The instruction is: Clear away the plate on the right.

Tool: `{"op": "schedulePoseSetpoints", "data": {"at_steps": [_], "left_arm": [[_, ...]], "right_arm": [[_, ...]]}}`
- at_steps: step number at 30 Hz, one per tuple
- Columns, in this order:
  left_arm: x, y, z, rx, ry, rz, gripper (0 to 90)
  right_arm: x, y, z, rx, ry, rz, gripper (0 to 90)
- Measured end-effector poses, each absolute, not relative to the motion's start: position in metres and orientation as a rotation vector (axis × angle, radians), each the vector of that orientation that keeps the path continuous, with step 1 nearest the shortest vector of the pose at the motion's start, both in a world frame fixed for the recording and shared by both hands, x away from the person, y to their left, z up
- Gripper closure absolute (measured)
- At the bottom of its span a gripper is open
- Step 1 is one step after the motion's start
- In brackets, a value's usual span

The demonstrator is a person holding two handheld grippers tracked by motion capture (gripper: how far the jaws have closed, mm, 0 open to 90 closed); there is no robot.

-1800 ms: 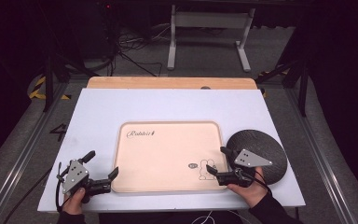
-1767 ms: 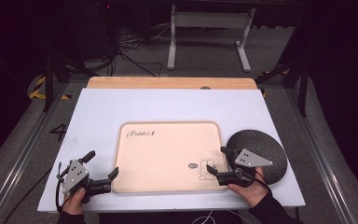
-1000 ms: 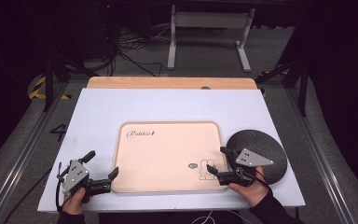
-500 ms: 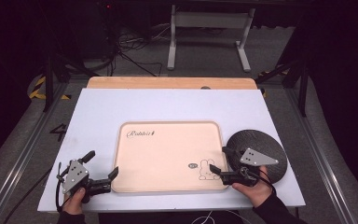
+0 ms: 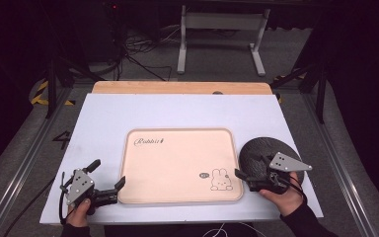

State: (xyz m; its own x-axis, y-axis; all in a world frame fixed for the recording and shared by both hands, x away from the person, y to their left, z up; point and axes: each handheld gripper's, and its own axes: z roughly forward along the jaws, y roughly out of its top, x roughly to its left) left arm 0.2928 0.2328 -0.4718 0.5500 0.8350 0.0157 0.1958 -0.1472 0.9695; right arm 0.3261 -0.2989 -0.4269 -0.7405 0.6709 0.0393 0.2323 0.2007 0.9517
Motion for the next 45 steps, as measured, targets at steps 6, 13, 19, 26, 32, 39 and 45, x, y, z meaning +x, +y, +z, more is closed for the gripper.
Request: {"op": "schedulePoseSetpoints", "data": {"at_steps": [6, 13, 19, 26, 32, 39, 45], "left_arm": [[0.293, 0.233, -0.472, 1.658, 0.881, 0.708, 0.4], [0.293, 0.233, -0.472, 1.656, 0.882, 0.704, 0.3], [0.293, 0.233, -0.472, 1.656, 0.884, 0.702, 0.3], [0.293, 0.233, -0.472, 1.656, 0.885, 0.703, 0.3], [0.293, 0.233, -0.472, 1.656, 0.886, 0.703, 0.3], [0.295, 0.234, -0.472, 1.659, 0.890, 0.687, 0.3], [0.296, 0.234, -0.471, 1.664, 0.893, 0.673, 0.3]], "right_arm": [[0.329, -0.314, -0.421, 0.822, 2.079, 1.535, 17.1], [0.332, -0.334, -0.419, 0.773, 2.071, 1.508, 20.4], [0.332, -0.358, -0.417, 0.682, 2.011, 1.472, 24.2], [0.329, -0.381, -0.417, 0.496, 2.018, 1.330, 29.6], [0.327, -0.390, -0.415, 0.335, 1.966, 1.238, 35.8], [0.326, -0.402, -0.412, 0.256, 1.974, 1.154, 37.2], [0.323, -0.406, -0.413, 0.227, 1.970, 1.107, 39.5]]}}
